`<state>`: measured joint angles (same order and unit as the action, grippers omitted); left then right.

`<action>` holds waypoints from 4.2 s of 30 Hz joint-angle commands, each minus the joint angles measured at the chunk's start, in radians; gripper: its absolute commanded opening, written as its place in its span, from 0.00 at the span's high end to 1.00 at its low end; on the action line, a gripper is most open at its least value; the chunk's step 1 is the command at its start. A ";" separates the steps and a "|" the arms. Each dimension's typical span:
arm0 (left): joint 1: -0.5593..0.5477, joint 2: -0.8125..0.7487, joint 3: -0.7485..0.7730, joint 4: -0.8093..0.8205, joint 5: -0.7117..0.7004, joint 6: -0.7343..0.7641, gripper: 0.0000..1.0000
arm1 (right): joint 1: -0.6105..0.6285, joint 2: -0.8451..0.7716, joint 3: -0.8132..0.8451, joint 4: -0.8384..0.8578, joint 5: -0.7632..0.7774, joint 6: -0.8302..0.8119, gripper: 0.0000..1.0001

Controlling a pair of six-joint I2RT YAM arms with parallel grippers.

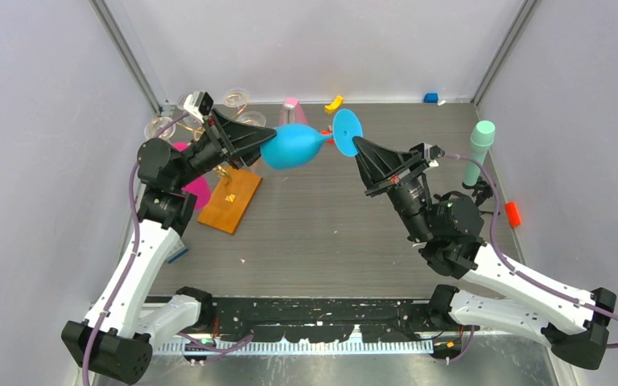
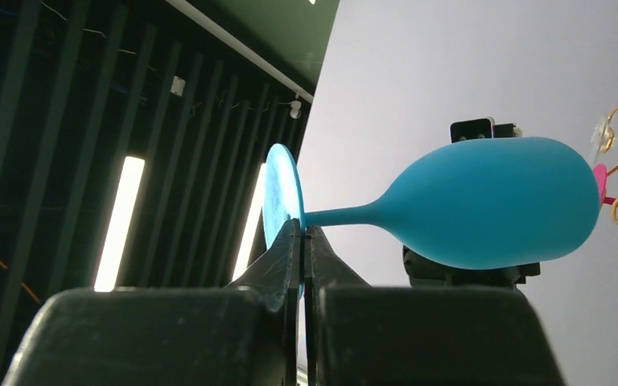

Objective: Take the wine glass off the wine glass rack

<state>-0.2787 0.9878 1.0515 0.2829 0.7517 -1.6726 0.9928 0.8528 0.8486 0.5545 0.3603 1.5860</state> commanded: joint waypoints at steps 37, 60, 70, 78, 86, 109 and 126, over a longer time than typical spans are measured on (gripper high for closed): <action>-0.511 0.861 1.140 -1.325 -0.975 1.354 1.00 | 0.004 -0.147 -0.008 -1.202 0.533 -0.205 0.26; -0.525 1.115 1.010 -1.074 -1.109 1.325 1.00 | 0.004 -0.173 -0.052 -1.220 0.470 -0.160 0.29; -0.519 1.200 1.103 -1.110 -1.120 1.353 0.74 | 0.004 -0.192 -0.055 -1.232 0.466 -0.161 0.29; -0.517 1.069 1.140 -1.101 -1.047 1.390 0.32 | 0.005 -0.182 -0.044 -1.233 0.459 -0.168 0.29; -0.517 0.861 1.124 -1.103 -1.016 1.459 0.17 | 0.004 -0.143 -0.023 -1.190 0.418 -0.202 0.28; 0.035 0.244 0.709 -1.009 -0.652 1.324 0.00 | -0.220 0.414 0.330 -0.512 -0.352 -0.208 0.11; 0.123 0.145 0.720 -1.135 -0.572 1.273 0.00 | -0.313 0.914 0.794 -0.466 -0.695 -0.172 0.32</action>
<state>-0.1604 1.1629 1.7447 -0.8288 0.1417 -0.3908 0.6788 1.7504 1.5684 0.0681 -0.2501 1.4208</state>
